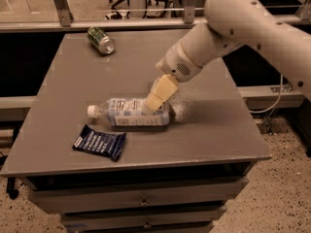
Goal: Move blue plastic bottle near rxbar blueberry
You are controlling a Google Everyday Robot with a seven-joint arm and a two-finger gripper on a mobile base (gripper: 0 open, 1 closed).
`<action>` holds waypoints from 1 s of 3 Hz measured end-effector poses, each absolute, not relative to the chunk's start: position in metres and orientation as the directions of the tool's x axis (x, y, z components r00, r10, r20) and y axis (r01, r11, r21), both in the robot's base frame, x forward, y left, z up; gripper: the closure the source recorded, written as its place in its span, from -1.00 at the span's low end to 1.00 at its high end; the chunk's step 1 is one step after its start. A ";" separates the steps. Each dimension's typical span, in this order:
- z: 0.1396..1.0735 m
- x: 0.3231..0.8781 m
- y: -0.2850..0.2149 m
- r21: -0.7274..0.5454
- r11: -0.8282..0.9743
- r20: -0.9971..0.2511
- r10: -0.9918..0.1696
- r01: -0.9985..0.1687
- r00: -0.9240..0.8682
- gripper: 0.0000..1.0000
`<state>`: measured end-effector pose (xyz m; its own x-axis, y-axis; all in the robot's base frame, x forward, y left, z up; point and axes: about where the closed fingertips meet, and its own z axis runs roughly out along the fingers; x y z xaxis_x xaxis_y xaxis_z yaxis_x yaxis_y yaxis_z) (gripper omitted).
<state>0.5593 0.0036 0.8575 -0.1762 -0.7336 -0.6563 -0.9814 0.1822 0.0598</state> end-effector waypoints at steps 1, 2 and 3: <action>0.870 0.576 -0.054 0.080 0.205 -0.745 -0.637 -0.976 -0.195 -1.00; 0.896 0.585 -0.109 0.118 0.193 -0.844 -0.497 -0.974 -0.201 -1.00; 0.917 0.591 -0.115 0.096 0.192 -0.870 -0.460 -0.977 -0.176 -1.00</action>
Offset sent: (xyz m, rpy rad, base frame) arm 0.0356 -0.1878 0.0793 0.5194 0.0015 -0.0491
